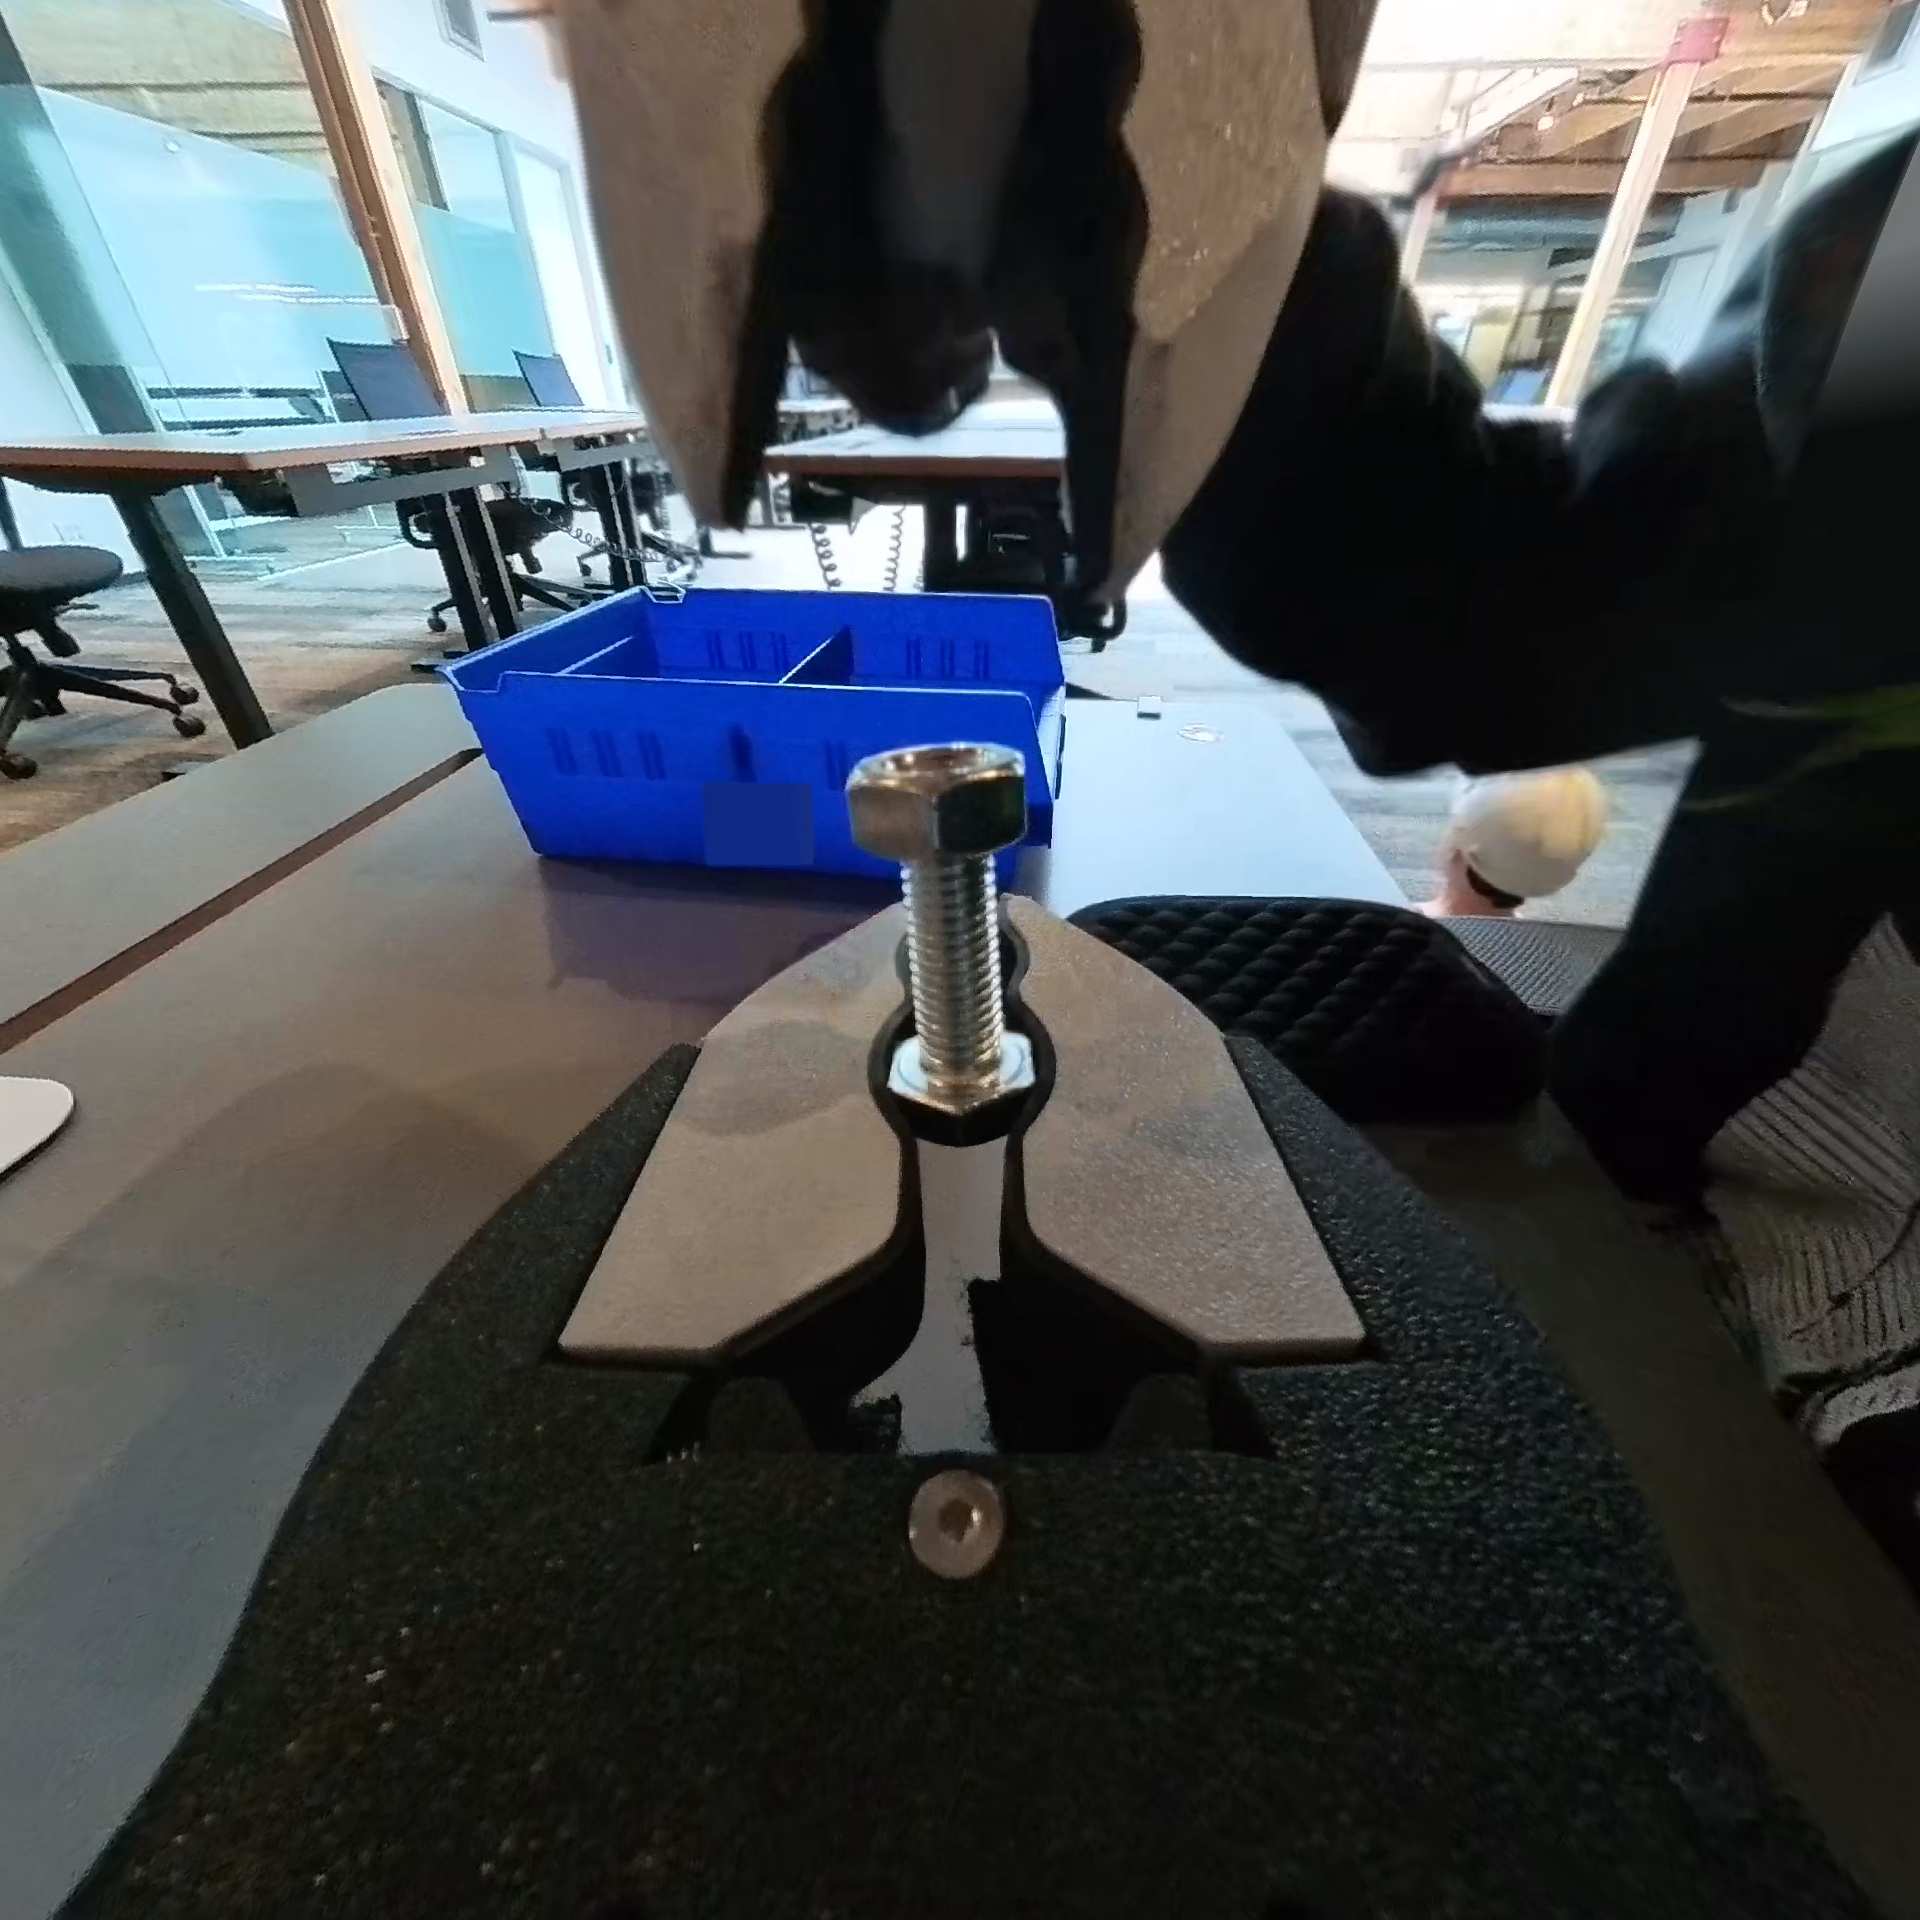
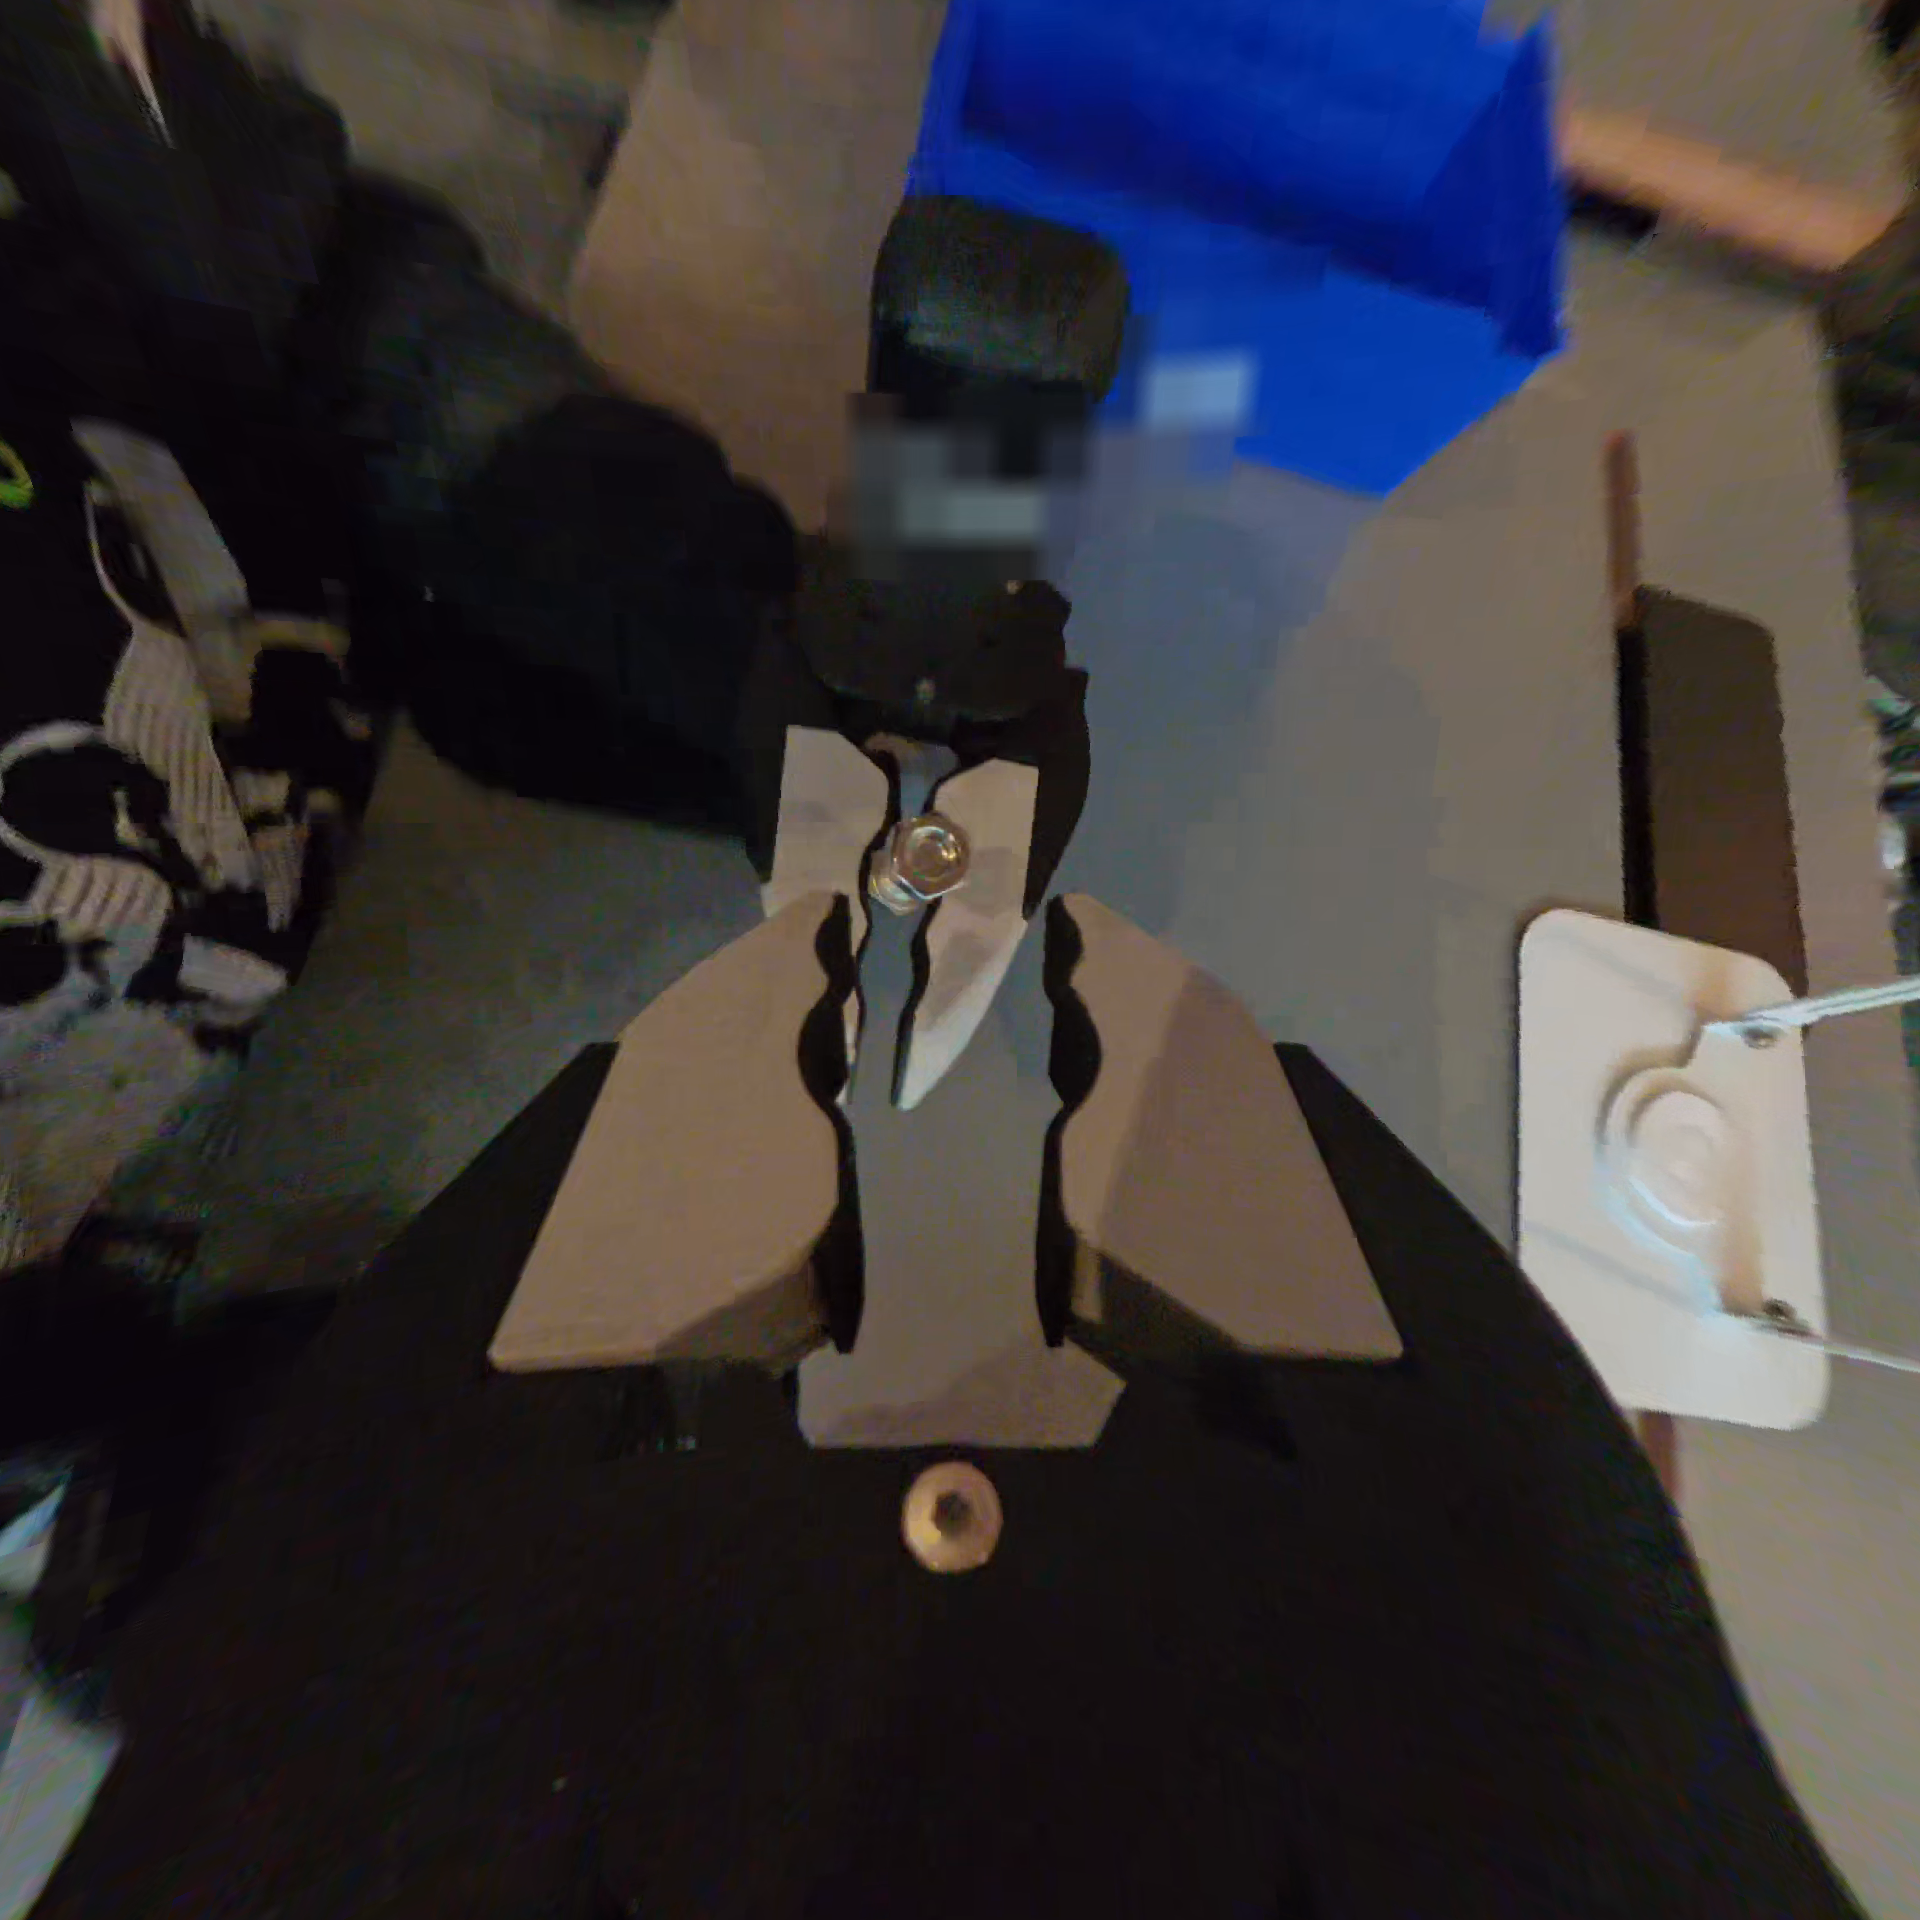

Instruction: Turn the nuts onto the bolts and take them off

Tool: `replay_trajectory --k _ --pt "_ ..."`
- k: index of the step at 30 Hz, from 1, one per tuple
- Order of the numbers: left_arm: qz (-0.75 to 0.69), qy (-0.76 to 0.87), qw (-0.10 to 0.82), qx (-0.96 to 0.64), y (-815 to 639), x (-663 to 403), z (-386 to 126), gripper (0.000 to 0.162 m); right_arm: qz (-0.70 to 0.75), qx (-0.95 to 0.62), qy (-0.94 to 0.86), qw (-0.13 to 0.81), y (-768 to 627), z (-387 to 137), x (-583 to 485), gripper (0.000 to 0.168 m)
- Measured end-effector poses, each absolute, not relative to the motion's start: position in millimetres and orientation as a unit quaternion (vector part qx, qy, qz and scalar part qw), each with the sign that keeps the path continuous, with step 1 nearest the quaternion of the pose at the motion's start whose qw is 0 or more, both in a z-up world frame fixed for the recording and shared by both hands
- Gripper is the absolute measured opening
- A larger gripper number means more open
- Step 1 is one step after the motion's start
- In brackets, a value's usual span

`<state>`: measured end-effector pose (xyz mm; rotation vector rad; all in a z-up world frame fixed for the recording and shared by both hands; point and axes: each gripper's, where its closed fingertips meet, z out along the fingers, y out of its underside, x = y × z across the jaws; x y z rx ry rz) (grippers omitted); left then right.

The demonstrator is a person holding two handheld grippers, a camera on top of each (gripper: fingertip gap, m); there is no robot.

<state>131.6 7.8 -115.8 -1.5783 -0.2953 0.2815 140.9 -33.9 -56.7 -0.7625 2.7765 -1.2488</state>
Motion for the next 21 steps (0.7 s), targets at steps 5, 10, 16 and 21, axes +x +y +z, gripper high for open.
replay_trajectory --k 5,10,16,21 --pt "0.134 -0.133 0.683 -0.705 6.7 131.2 -115.3 0.01 -0.235 -0.284 0.929 0.023 -38.2 -74.5 143.8 0.035" --pt "0.135 -0.134 0.685 -0.703 5.4 131.4 -113.7 0.01 -0.185 -0.299 0.936 0.026 -46.1 -82.6 145.0 0.034" --pt "0.134 -0.132 0.685 -0.704 5.9 132.6 -113.5 0.01 -0.129 -0.349 0.928 0.021 -44.3 -82.6 145.9 0.029" --pt "0.133 -0.131 0.683 -0.706 7.0 133.0 -114.9 0.01 -0.12 -0.36 0.925 0.023 -48.5 -80.0 147.6 0.027"
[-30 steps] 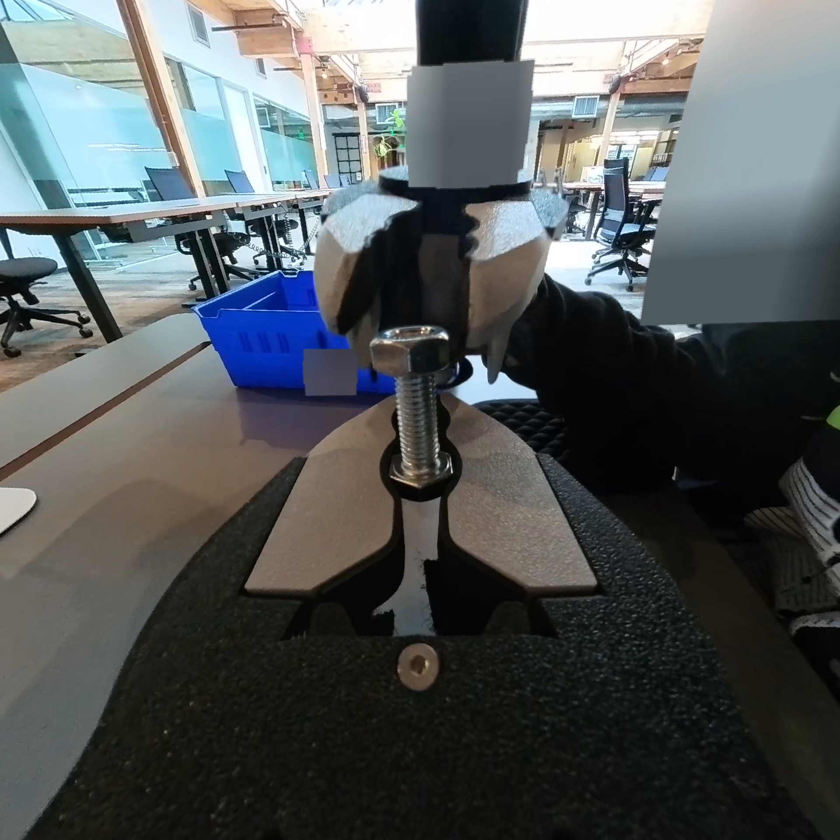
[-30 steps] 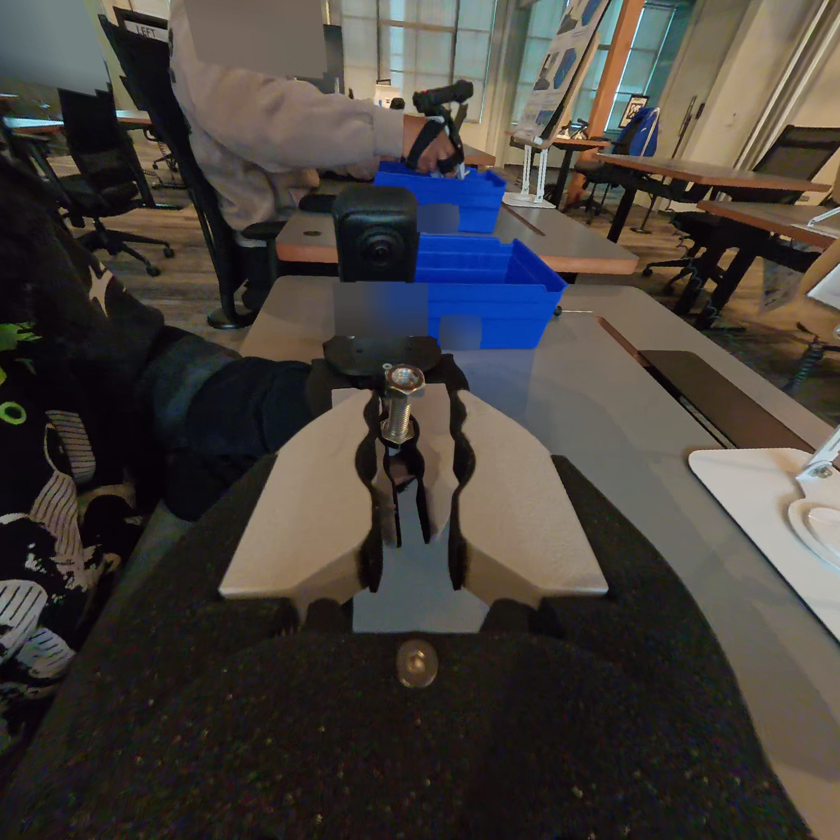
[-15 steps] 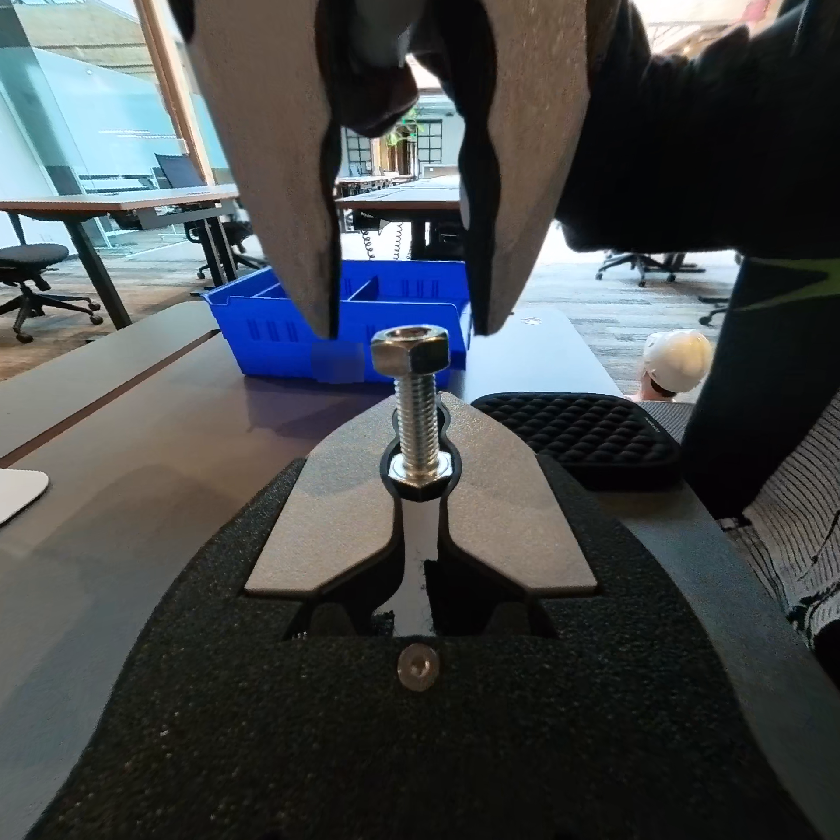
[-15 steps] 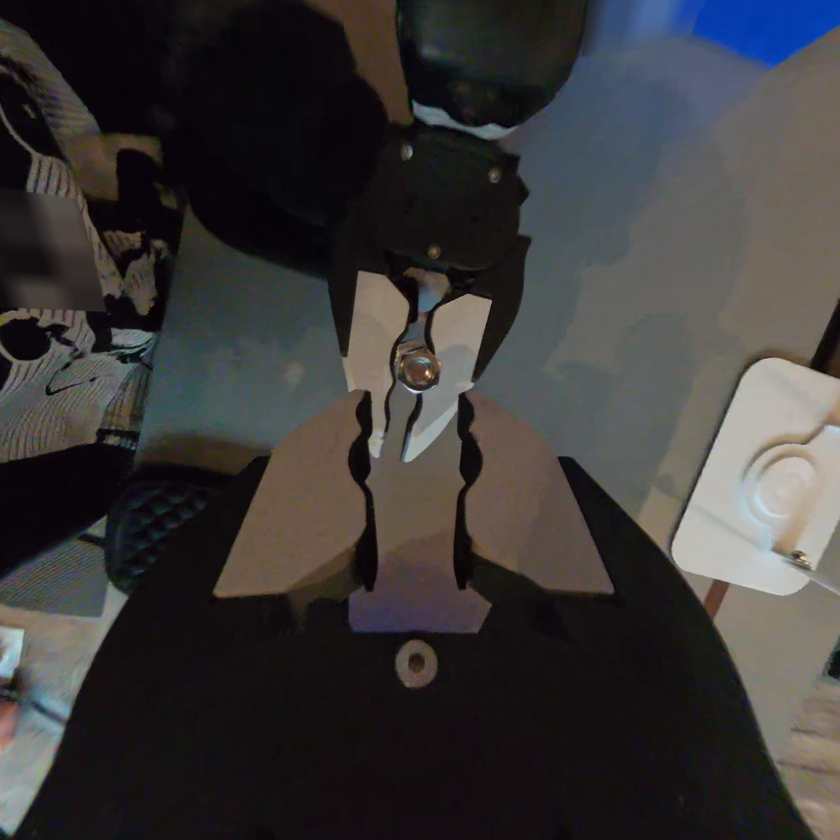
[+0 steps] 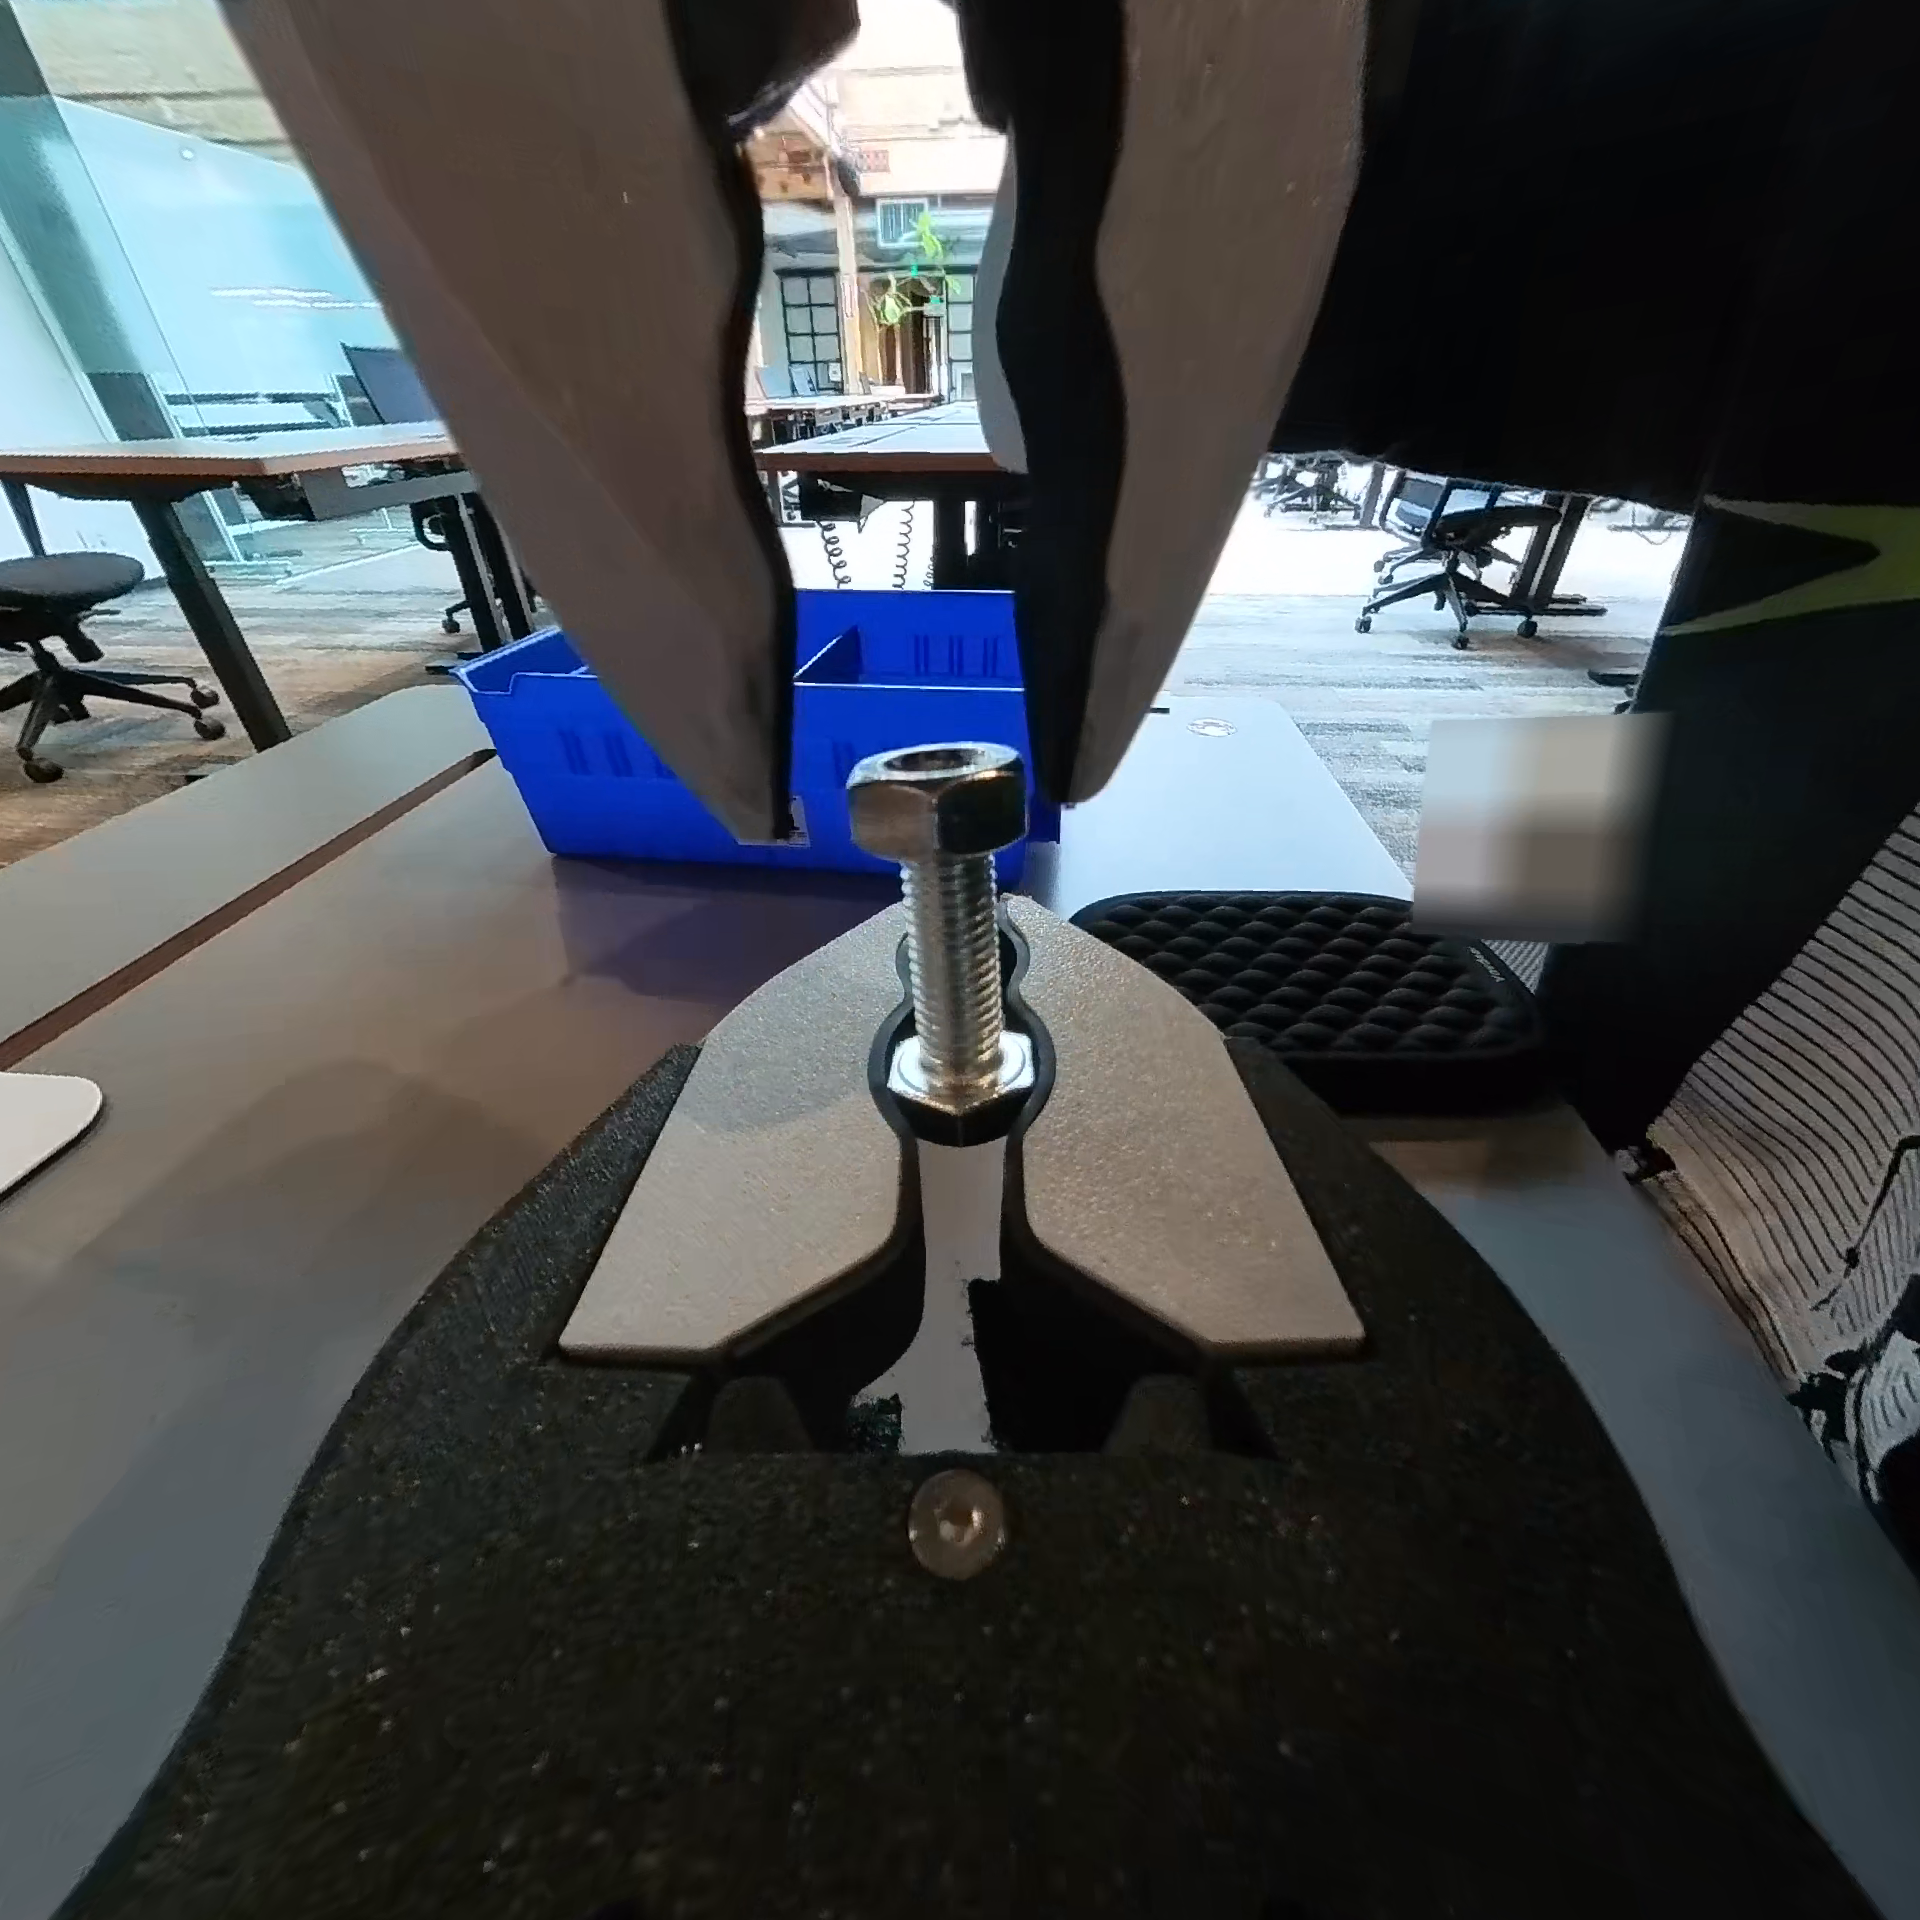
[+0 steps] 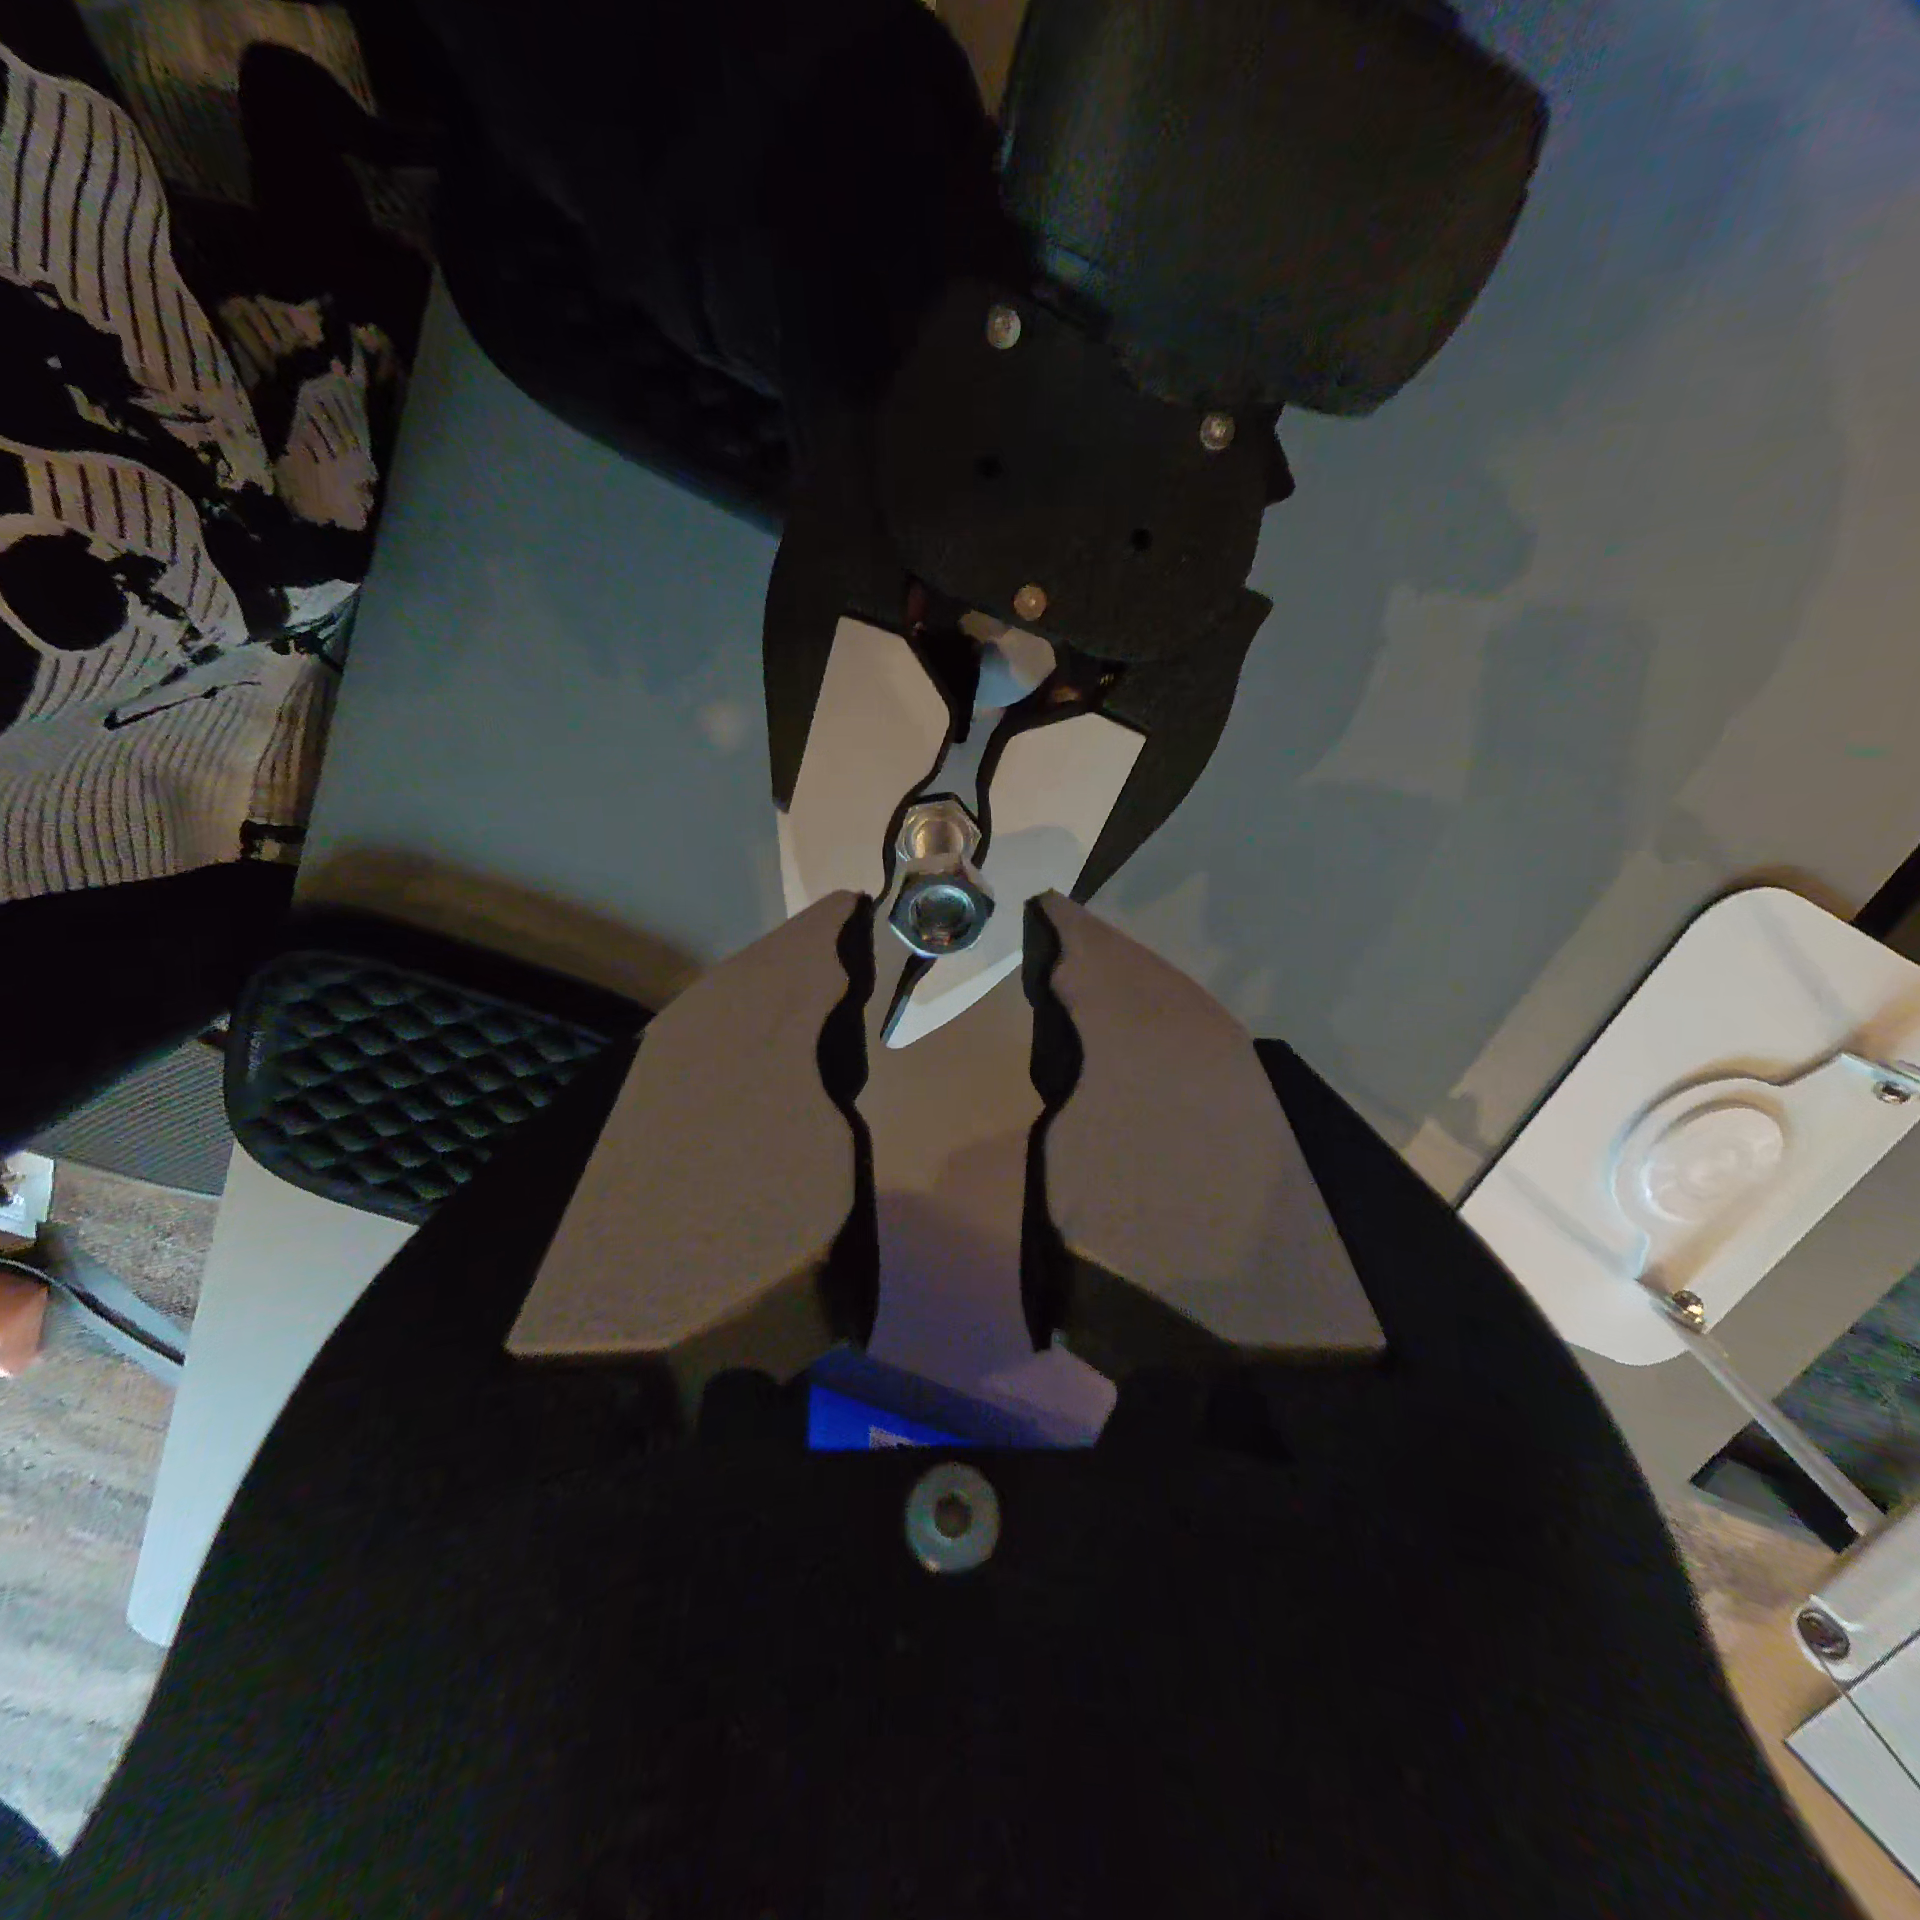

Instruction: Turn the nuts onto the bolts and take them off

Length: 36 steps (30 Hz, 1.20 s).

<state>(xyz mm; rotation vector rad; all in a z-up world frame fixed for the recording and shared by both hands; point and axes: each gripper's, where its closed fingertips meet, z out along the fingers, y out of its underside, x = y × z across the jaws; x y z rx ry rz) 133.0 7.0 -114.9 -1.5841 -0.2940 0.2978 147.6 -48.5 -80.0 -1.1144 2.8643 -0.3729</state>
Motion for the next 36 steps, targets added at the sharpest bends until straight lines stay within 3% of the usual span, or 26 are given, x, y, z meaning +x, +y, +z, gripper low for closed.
replay_trajectory --k 4,21,36 --pt "0.128 -0.132 0.685 -0.705 6.8 133.3 -115.1 0.01 -0.112 -0.38 0.918 0.02 -48.3 -82.1 147.2 0.018" --pt "-0.016 -0.03 0.724 -0.689 19.2 177.3 -109.1 0.01 -0.103 -0.685 0.721 -0.017 -43.2 -80.0 168.3 0.017" --pt "-0.128 0.065 0.731 -0.667 16.6 214.6 -105.9 0.011 -0.056 -0.852 0.52 -0.008 -44.7 -79.4 190.3 0.017"
